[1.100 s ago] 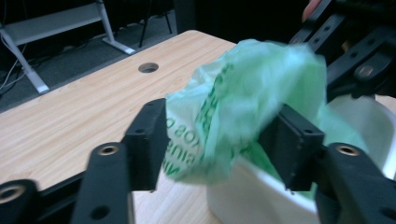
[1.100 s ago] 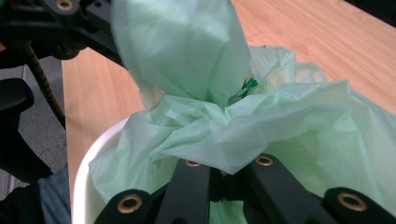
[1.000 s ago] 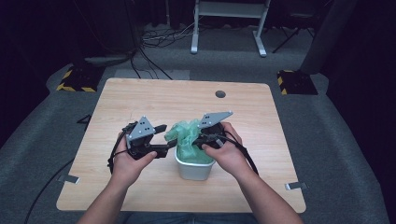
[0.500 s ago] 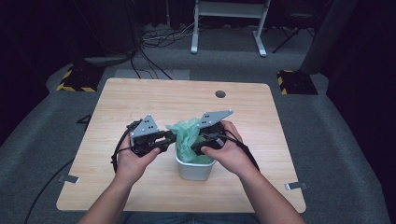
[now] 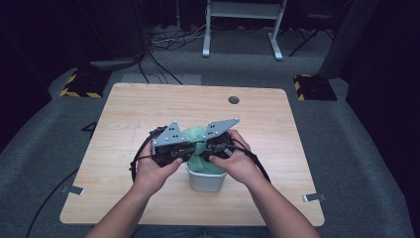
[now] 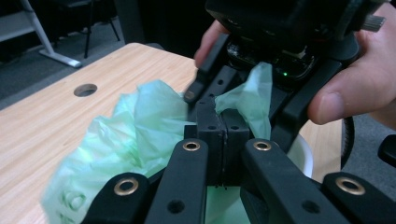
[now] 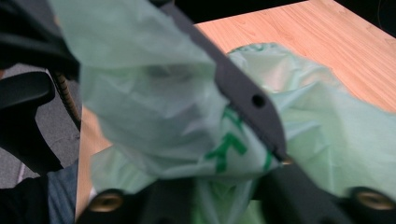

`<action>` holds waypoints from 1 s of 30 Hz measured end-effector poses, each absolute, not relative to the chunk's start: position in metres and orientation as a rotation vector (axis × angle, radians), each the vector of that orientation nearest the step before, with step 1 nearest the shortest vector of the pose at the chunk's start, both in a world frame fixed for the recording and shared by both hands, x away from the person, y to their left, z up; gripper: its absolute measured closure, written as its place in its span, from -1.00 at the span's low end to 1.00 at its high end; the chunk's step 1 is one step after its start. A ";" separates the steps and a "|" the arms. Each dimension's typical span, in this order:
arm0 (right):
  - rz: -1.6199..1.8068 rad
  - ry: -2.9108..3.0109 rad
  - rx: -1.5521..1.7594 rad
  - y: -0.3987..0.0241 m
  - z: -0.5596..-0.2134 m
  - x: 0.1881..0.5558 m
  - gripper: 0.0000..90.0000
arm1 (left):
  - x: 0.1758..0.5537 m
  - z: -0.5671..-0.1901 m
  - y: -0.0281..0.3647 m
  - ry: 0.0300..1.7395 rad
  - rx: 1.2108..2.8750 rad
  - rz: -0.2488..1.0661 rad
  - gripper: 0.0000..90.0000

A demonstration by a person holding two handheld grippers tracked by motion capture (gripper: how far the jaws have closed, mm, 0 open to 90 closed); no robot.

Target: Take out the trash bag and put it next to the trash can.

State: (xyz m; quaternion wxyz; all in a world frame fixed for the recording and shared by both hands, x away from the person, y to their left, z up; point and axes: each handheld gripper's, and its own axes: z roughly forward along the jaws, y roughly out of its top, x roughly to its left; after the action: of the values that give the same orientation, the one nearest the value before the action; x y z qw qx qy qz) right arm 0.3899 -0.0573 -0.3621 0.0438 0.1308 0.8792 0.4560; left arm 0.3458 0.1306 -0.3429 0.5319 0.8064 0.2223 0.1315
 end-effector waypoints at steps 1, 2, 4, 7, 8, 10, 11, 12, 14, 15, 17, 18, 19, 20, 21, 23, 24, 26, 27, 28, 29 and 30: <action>1.395 2.682 0.404 -0.058 -0.362 0.389 0.96 | 0.345 -0.343 0.133 0.542 1.910 0.318 0.93; 1.395 2.674 0.410 -0.058 -0.362 0.388 0.97 | 0.345 -0.342 0.136 0.558 1.897 0.339 0.79; 1.410 2.649 0.422 -0.061 -0.361 0.387 0.98 | 0.345 -0.343 0.144 0.591 1.877 0.365 0.56; 1.441 2.617 0.440 -0.066 -0.357 0.386 0.99 | 0.346 -0.346 0.156 0.638 1.864 0.410 0.30; 1.442 2.614 0.444 -0.067 -0.356 0.385 0.99 | 0.346 -0.348 0.160 0.651 1.862 0.421 0.26; 1.449 2.604 0.455 -0.070 -0.353 0.385 0.99 | 0.345 -0.351 0.167 0.681 1.861 0.437 0.13; 1.452 2.598 0.460 -0.071 -0.352 0.385 0.99 | 0.345 -0.353 0.170 0.698 1.856 0.439 0.07; 1.459 2.590 0.466 -0.073 -0.351 0.384 0.99 | 0.345 -0.355 0.173 0.714 1.853 0.448 0.02; 1.470 2.578 0.479 -0.075 -0.348 0.384 0.99 | 0.344 -0.357 0.178 0.730 1.861 0.465 -0.05; 1.473 2.569 0.482 -0.076 -0.346 0.384 0.99 | 0.344 -0.359 0.181 0.738 1.861 0.474 -0.06; 1.483 2.554 0.483 -0.078 -0.342 0.383 0.99 | 0.343 -0.361 0.185 0.751 1.862 0.482 -0.10; 1.488 2.547 0.482 -0.080 -0.339 0.382 0.99 | 0.343 -0.362 0.188 0.755 1.867 0.489 -0.11; 1.492 2.540 0.484 -0.081 -0.337 0.382 0.99 | 0.342 -0.364 0.190 0.761 1.869 0.492 -0.11; 1.497 2.532 0.483 -0.082 -0.334 0.382 0.99 | 0.342 -0.365 0.192 0.769 1.870 0.496 -0.13; 1.499 2.526 0.484 -0.083 -0.332 0.381 0.99 | 0.341 -0.367 0.194 0.775 1.875 0.505 -0.13; 1.505 2.511 0.486 -0.086 -0.327 0.381 0.99 | 0.340 -0.371 0.199 0.796 1.882 0.513 -0.15; 1.509 2.505 0.488 -0.087 -0.325 0.381 0.99 | 0.340 -0.373 0.202 0.805 1.886 0.514 -0.16; 1.514 2.492 0.487 -0.089 -0.320 0.380 0.99 | 0.339 -0.378 0.207 0.828 1.893 0.512 -0.17; 1.515 2.489 0.489 -0.089 -0.318 0.381 0.99 | 0.339 -0.380 0.210 0.837 1.900 0.518 -0.18; 1.516 2.485 0.489 -0.090 -0.316 0.381 0.99 | 0.339 -0.382 0.212 0.849 1.908 0.527 -0.19; 1.514 2.481 0.491 -0.090 -0.314 0.381 0.99 | 0.338 -0.384 0.215 0.860 1.920 0.536 -0.20; 1.511 2.481 0.491 -0.091 -0.312 0.381 0.99 | 0.337 -0.386 0.218 0.867 1.914 0.542 -0.20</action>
State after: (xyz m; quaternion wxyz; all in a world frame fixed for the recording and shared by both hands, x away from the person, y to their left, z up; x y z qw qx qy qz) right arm 0.3812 -0.0906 -0.3123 0.0975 0.1659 0.8381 0.5104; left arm 0.3372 0.2181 -0.3861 0.4669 0.7800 0.3532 0.2211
